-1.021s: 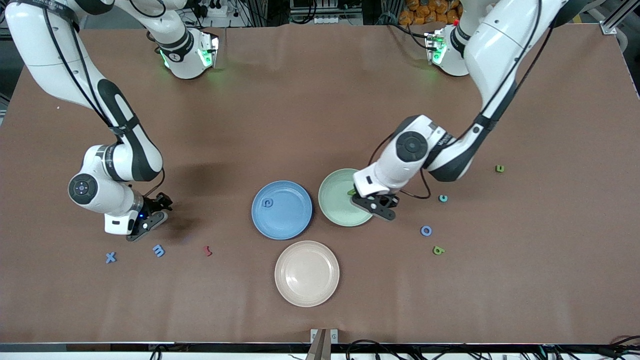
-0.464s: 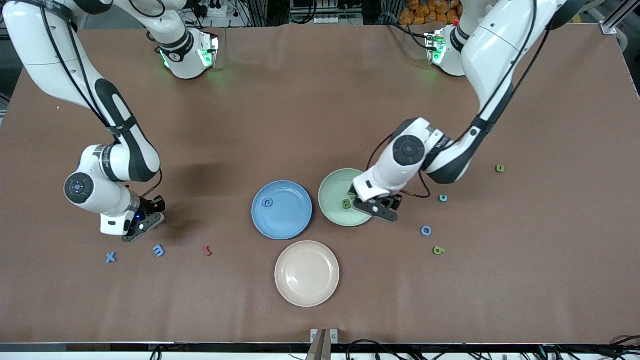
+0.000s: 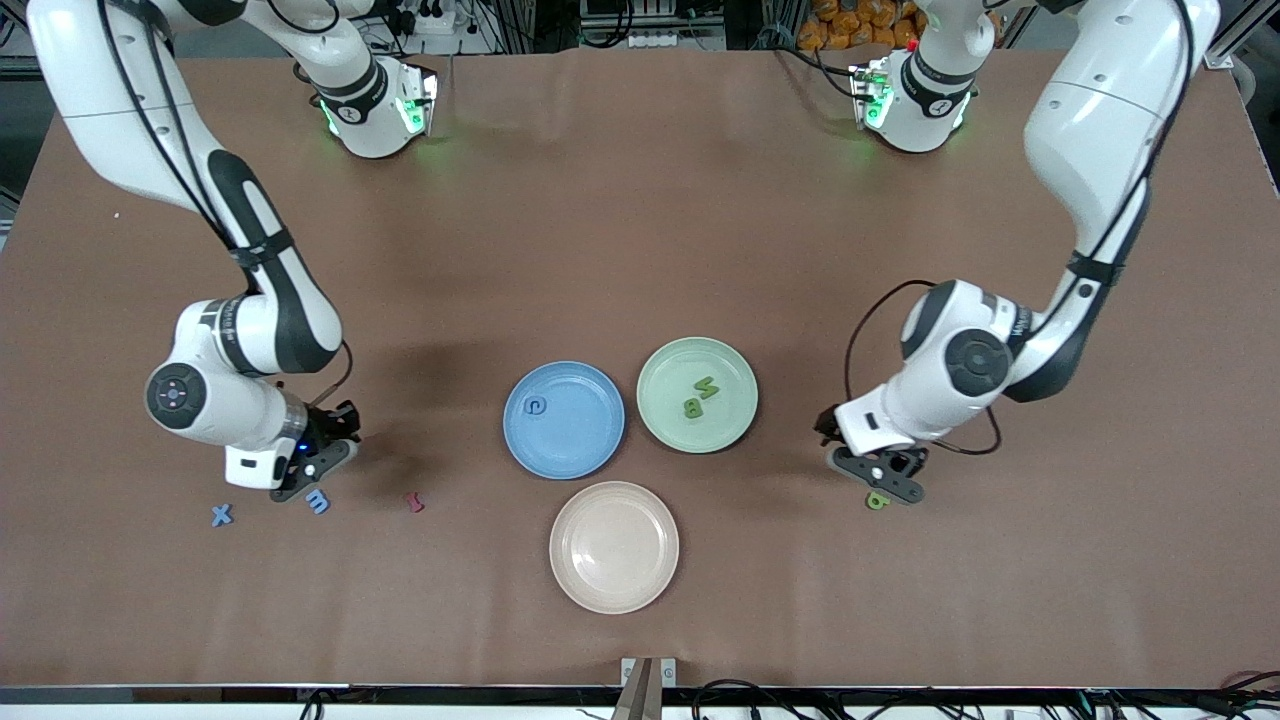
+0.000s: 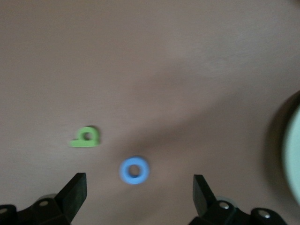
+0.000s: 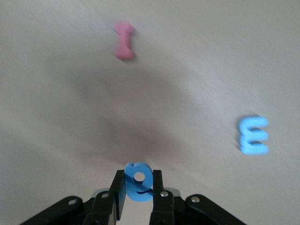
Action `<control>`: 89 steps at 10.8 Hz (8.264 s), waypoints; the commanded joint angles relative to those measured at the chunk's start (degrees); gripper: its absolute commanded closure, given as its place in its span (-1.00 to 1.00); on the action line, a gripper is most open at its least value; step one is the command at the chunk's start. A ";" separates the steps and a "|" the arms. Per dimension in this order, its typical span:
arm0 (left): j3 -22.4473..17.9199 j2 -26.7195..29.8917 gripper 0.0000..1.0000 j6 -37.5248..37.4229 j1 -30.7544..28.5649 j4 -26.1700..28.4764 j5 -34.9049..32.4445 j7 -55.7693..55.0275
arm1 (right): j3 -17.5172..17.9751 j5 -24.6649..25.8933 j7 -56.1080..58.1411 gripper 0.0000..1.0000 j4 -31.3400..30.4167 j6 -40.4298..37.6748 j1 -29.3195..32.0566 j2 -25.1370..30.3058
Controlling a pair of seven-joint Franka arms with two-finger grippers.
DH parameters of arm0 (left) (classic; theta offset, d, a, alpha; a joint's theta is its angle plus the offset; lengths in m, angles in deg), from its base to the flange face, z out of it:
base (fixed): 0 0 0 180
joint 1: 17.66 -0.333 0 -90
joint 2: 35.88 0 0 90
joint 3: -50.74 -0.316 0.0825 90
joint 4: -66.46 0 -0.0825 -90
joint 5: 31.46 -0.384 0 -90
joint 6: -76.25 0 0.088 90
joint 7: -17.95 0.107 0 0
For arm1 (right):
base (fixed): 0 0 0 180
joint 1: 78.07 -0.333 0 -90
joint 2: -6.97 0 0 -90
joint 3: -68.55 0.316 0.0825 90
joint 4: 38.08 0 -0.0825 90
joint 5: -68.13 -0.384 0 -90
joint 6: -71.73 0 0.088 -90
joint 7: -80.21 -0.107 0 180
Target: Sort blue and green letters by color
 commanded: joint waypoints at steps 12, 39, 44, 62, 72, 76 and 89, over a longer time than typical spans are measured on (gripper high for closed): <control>-8.03 -13.17 -0.50 -1.07 4.39 -15.47 1.34 4.17 | -0.07 -16.85 -47.42 -0.08 11.25 -11.37 -22.40 -0.73; -6.36 -6.05 -1.00 -17.23 26.89 -14.59 3.54 -42.15 | -3.49 3.11 5.75 -1.00 26.81 -4.25 2.21 -18.22; -8.12 -1.14 -1.00 -31.35 25.31 -13.81 -6.61 -39.36 | -3.41 3.01 5.40 -1.00 26.28 -4.78 1.59 -18.31; 26.95 11.01 -0.80 -6.96 -48.60 28.65 -13.25 -13.85 | 2.72 -8.06 -11.68 1.00 26.63 -19.08 -4.30 -15.15; 23.52 9.24 -0.35 -4.77 -53.27 32.34 -22.65 -14.11 | 18.57 -7.97 -53.84 -1.00 26.46 -16.03 -7.73 -14.97; 23.52 7.48 -0.28 -4.77 -53.80 33.04 -22.65 -14.37 | 18.39 -2.46 -50.68 -1.00 26.28 -18.04 -3.79 -14.61; 22.90 5.37 1.00 -6.78 -53.45 30.42 -22.04 -14.81 | 17.86 24.18 -24.32 -1.00 25.49 -13.50 20.55 -15.49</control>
